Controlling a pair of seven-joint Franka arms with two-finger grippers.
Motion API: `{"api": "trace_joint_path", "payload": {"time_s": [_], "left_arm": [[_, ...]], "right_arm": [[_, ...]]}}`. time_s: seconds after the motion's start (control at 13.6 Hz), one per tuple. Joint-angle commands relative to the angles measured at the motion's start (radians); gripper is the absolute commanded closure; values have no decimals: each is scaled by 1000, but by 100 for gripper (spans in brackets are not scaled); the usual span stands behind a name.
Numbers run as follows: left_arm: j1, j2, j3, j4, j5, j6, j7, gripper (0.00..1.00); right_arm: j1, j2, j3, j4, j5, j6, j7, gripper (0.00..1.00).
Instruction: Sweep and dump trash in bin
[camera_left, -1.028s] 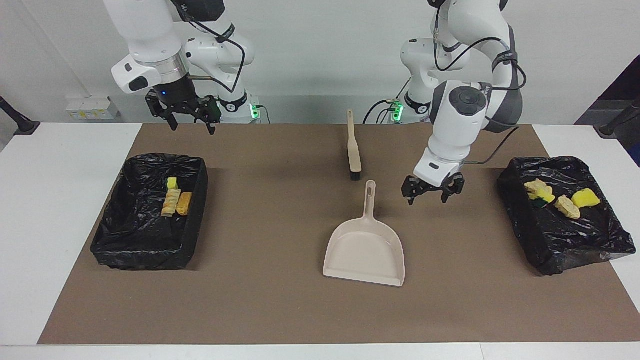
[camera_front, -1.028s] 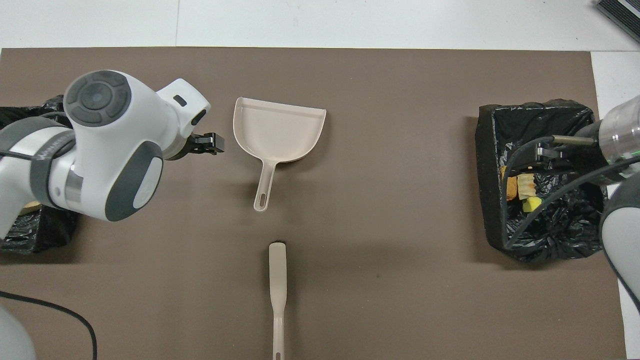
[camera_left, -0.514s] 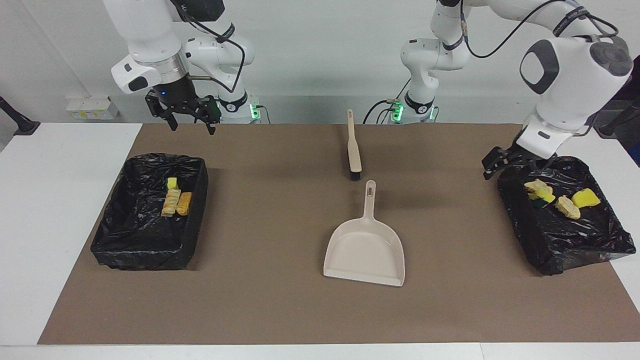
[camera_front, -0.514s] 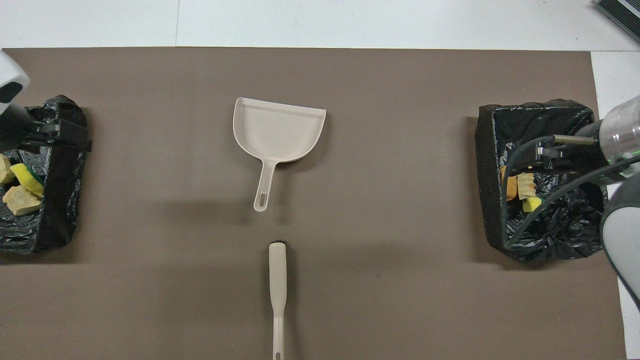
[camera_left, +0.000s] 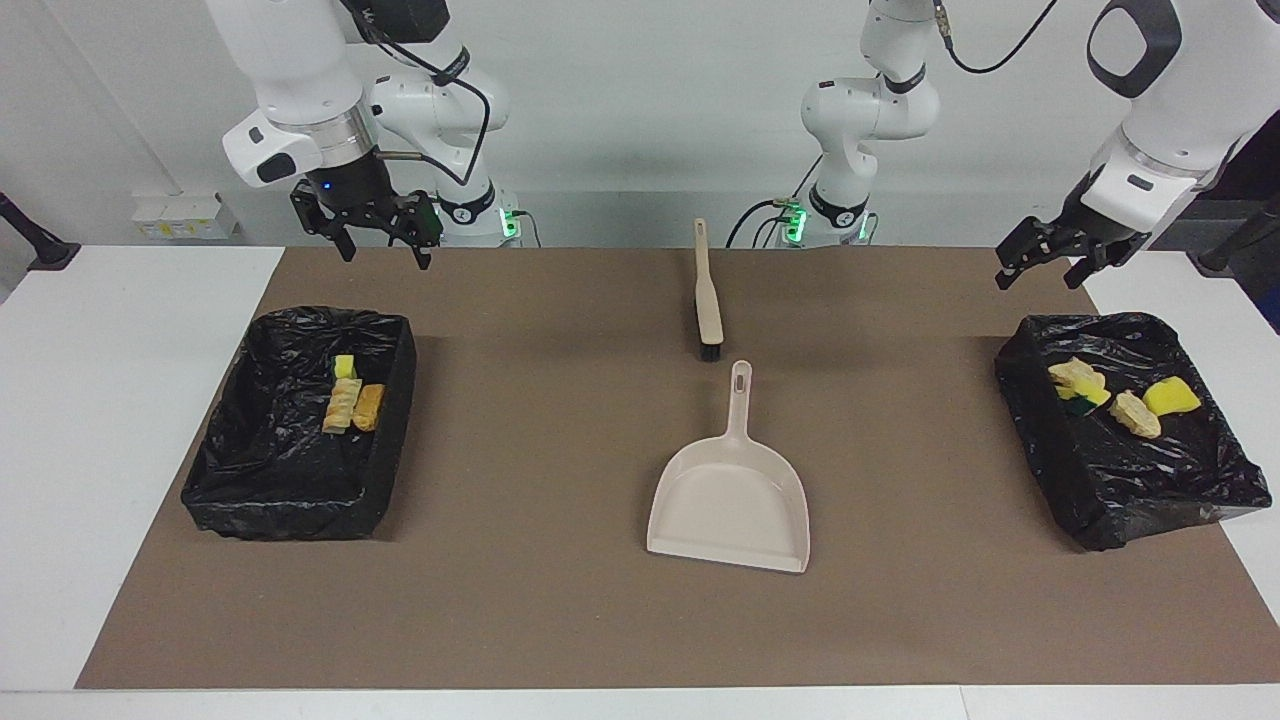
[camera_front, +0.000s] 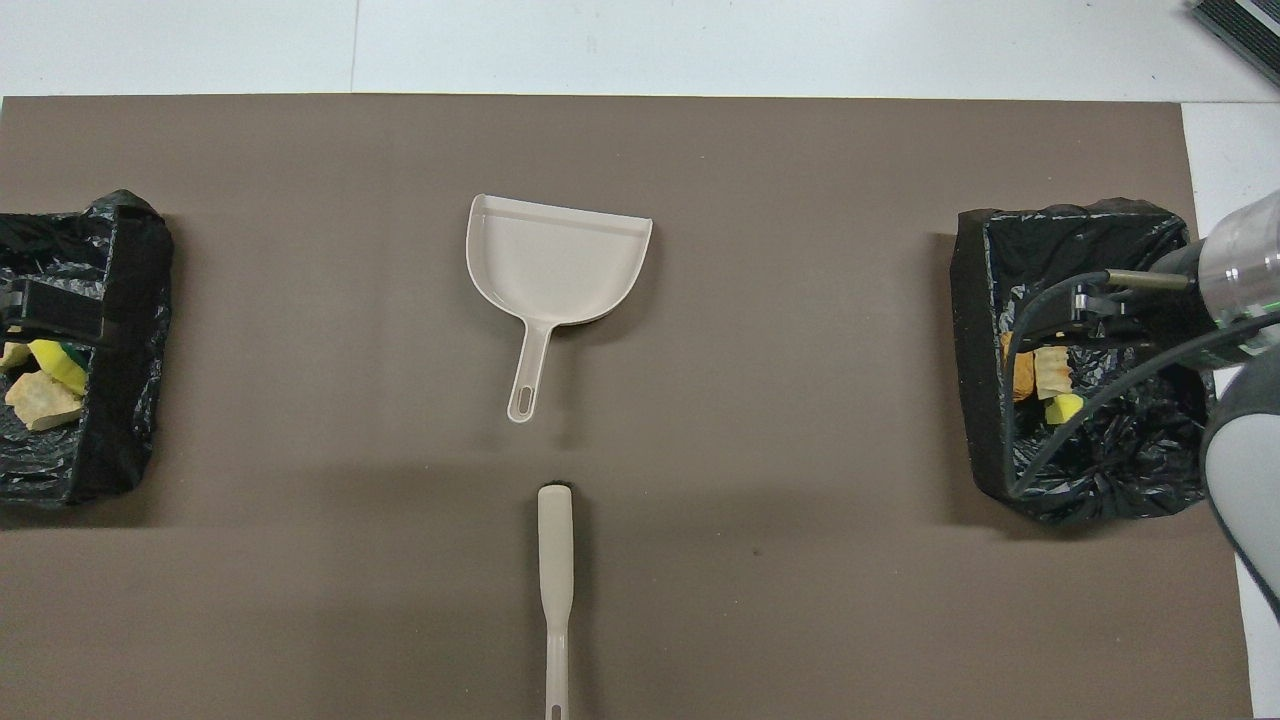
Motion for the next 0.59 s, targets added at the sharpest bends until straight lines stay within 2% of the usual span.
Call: {"api": "trace_joint_path", "payload": {"time_s": [0.0,0.15,0.51], "left_arm": [[46,-21,-86,-25,38,-11,1,0],[85,-24,-134,-25,41,-10,1,0],[81,-21,-131,-19,41,2,-2,0]], "right_arm": [[-5,-15,0,-21,23,26,-12,0],[-5,-15,0,-21,23,25,-12,0],[-2,-16,0,-21,23,23,-12,0]]}}
